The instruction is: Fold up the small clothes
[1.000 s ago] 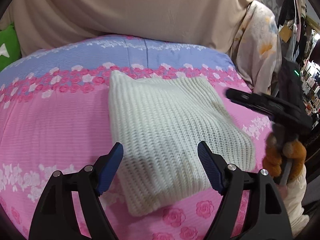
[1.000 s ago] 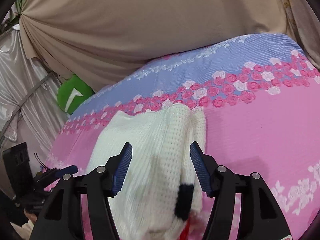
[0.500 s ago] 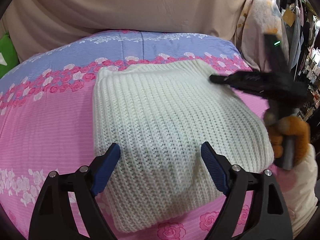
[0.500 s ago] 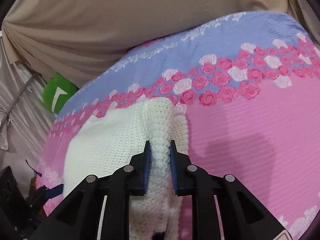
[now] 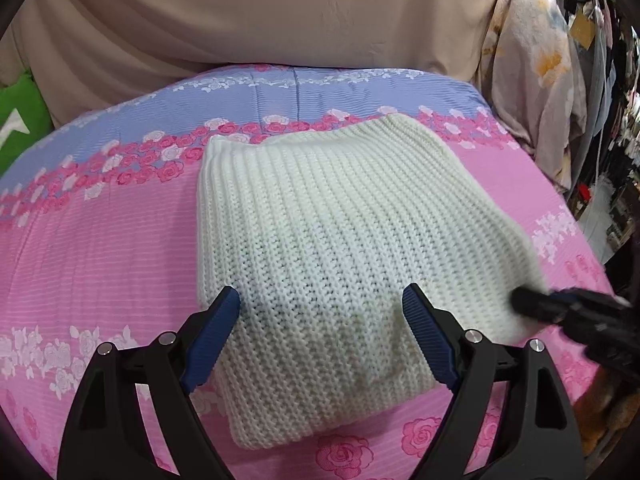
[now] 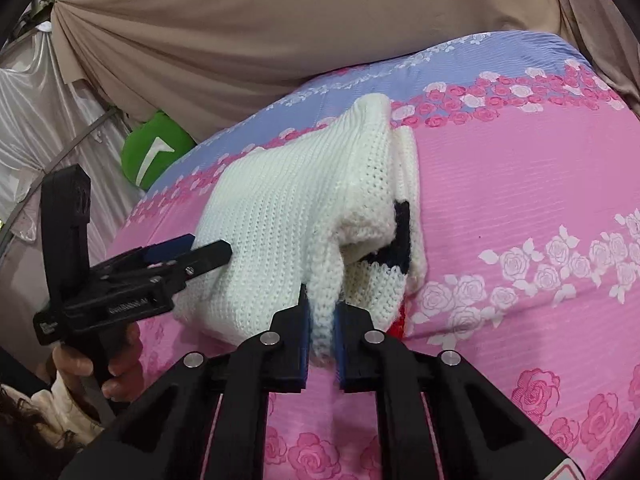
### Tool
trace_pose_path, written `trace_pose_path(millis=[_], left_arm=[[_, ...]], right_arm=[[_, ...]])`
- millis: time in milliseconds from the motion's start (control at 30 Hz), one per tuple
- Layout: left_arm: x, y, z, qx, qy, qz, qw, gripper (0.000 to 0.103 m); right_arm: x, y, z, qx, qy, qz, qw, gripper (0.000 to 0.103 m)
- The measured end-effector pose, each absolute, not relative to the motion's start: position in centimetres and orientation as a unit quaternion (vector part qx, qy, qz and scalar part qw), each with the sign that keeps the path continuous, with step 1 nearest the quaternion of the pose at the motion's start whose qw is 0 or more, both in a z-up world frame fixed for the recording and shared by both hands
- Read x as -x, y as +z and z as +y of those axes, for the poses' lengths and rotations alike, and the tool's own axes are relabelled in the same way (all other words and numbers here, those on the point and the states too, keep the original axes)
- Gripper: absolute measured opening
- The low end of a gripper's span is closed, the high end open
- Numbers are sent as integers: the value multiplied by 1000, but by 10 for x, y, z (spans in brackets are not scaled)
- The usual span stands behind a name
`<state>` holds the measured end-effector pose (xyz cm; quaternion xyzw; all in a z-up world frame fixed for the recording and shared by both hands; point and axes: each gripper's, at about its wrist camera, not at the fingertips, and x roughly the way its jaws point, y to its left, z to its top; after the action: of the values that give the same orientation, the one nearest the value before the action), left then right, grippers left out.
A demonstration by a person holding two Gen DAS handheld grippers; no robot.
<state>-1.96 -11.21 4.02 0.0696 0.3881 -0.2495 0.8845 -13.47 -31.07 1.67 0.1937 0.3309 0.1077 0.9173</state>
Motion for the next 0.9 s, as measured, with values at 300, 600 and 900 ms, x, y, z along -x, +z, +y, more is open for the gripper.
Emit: trace_pose_path(millis=[300, 600, 900], left_arm=[[25, 30, -122, -101, -211, 383, 894, 81], [23, 41, -117, -106, -168, 364, 910, 82], [-9, 42, -95, -63, -127, 387, 911, 90]], right_arm=[[127, -31, -318, -170, 30, 388, 905, 9], [142, 19, -315, -145, 13, 347, 927, 35], [95, 23, -310, -117, -6, 347, 931, 55]])
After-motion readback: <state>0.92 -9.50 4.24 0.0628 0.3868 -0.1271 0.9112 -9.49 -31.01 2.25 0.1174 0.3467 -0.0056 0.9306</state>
